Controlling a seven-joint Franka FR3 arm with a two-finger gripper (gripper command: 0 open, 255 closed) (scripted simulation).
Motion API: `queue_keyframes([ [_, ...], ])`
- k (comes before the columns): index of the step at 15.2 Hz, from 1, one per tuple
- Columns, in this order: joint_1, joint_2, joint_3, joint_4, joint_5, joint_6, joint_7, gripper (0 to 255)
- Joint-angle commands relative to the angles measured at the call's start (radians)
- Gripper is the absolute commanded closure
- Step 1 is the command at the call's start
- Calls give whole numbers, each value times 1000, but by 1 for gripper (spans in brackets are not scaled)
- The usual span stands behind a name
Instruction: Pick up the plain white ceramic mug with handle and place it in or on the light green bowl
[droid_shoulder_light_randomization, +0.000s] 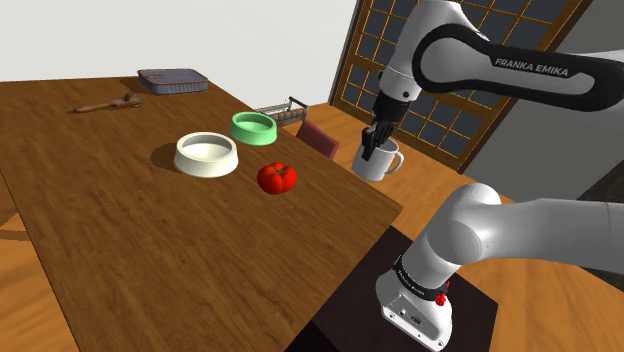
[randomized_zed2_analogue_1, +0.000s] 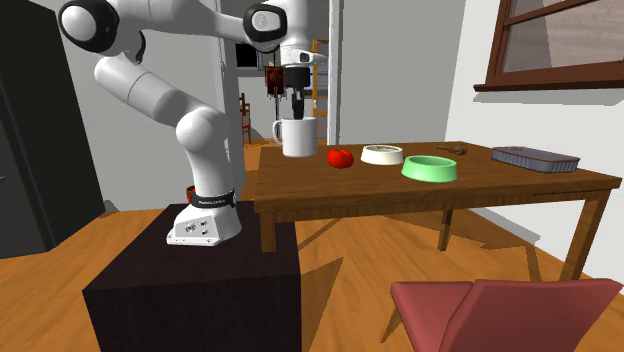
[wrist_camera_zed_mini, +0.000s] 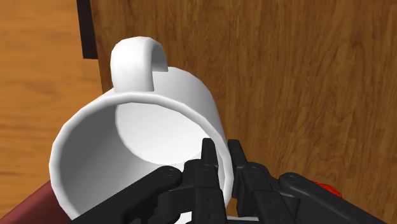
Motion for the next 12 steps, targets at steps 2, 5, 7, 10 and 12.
queue_keyframes([
  [2,-1,6,-2,43,-1,-37,-2,255],
  [5,1,58,2,96,2,-38,2,255],
  [7,5,151,10,148,7,3,10,255],
  [10,8,286,21,234,14,51,21,255],
  [12,10,372,27,298,16,75,28,255],
])
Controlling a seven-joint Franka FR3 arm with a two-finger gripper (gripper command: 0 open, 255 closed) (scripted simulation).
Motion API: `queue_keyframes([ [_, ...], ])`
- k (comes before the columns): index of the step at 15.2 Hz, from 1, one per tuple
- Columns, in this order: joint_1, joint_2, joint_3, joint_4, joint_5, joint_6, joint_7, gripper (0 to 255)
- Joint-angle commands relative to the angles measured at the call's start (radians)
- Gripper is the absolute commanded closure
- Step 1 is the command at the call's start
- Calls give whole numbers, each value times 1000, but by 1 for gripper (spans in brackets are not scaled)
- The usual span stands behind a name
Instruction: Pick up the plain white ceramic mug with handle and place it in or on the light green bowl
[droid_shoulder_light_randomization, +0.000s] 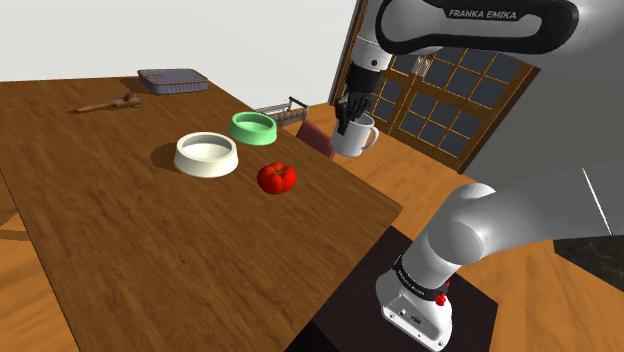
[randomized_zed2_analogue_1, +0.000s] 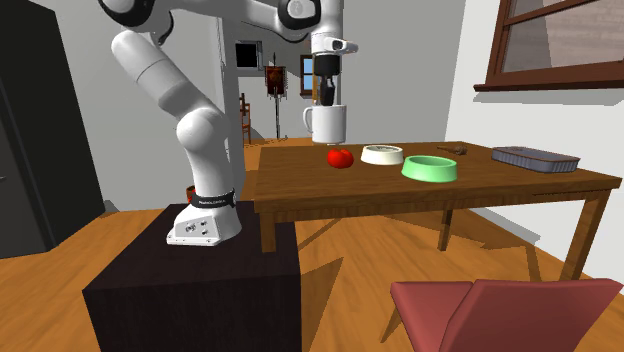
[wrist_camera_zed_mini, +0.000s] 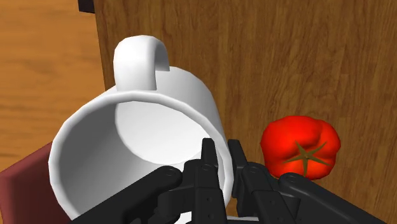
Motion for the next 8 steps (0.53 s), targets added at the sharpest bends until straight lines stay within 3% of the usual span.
queue_keyframes([
  [1,0,96,5,68,1,29,5,255],
  [8,3,382,25,330,-1,53,31,255],
])
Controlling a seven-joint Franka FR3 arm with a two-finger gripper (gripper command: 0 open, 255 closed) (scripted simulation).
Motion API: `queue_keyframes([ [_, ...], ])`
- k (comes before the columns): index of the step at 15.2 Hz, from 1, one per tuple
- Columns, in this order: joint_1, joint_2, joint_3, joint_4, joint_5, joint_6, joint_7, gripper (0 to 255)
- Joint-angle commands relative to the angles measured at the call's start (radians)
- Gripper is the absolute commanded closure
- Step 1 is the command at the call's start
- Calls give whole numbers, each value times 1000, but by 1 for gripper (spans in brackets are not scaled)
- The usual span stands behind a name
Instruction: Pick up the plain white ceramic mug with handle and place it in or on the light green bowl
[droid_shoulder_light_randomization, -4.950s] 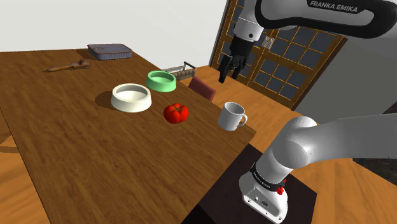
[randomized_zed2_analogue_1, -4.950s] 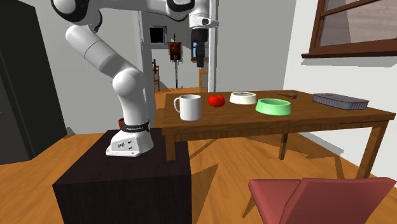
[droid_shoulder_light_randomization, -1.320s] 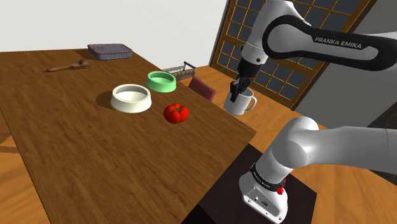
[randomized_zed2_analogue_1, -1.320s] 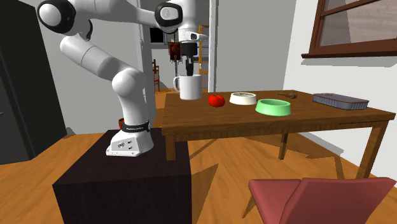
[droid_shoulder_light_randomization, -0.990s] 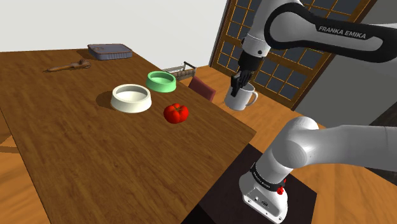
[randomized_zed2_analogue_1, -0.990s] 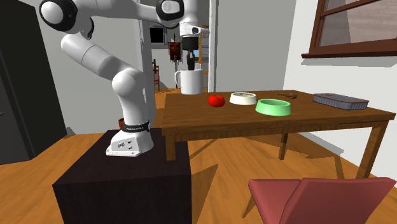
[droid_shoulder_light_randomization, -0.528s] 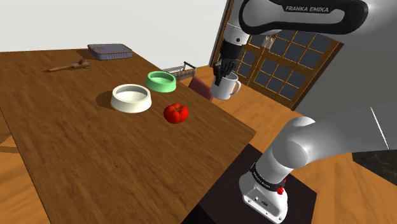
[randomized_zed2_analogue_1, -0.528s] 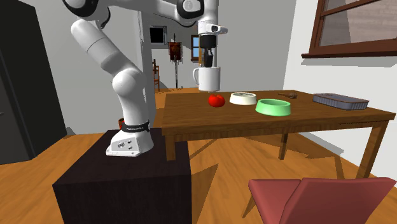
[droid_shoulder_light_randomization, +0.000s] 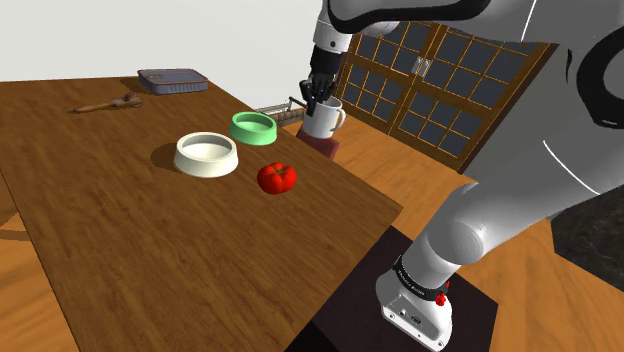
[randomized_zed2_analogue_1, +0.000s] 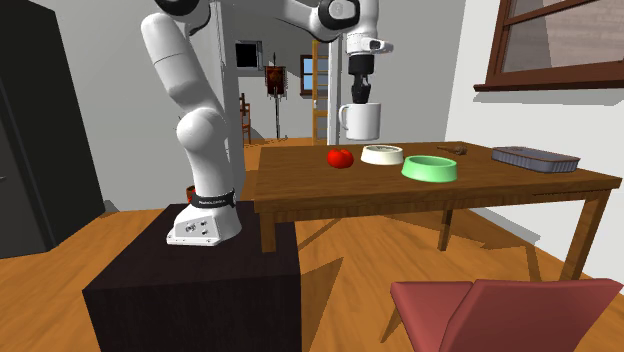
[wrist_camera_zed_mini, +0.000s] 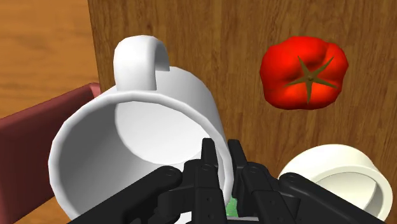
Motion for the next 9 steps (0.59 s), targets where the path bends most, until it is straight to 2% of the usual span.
queue_keyframes([
  [1,1,81,5,84,-3,-3,7,255],
  [9,10,409,21,477,-21,-69,37,255],
])
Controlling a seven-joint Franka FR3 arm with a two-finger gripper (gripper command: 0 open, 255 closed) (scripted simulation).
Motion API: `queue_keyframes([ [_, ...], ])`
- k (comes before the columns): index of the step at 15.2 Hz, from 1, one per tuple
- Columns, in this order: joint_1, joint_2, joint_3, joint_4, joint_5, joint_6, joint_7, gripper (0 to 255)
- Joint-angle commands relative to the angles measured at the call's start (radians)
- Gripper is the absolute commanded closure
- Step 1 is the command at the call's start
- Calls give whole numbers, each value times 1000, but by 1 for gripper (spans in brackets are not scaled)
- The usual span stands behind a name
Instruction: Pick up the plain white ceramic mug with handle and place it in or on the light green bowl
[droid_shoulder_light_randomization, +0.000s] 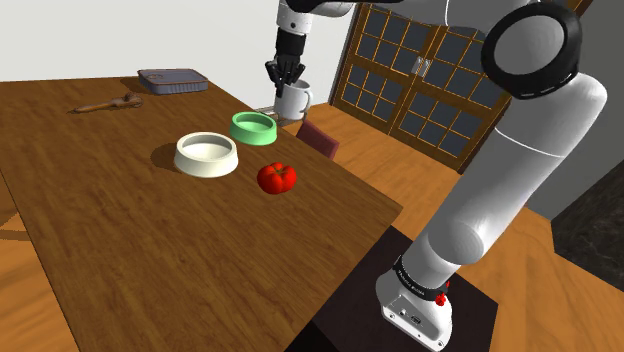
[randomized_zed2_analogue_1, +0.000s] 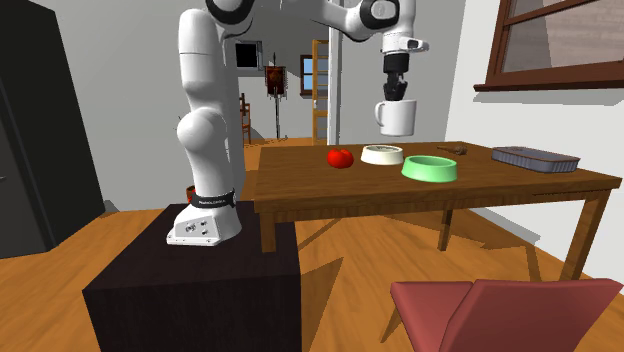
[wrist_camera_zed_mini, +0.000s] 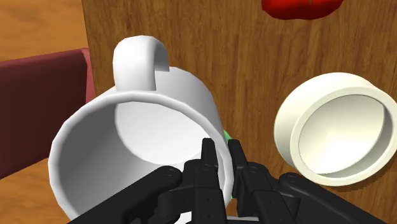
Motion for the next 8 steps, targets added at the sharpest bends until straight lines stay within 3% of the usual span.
queue_keyframes([
  [1,4,90,3,120,-6,-29,7,255],
  [5,16,280,6,392,-20,-111,19,255],
  [8,30,460,6,671,-31,-211,25,255],
])
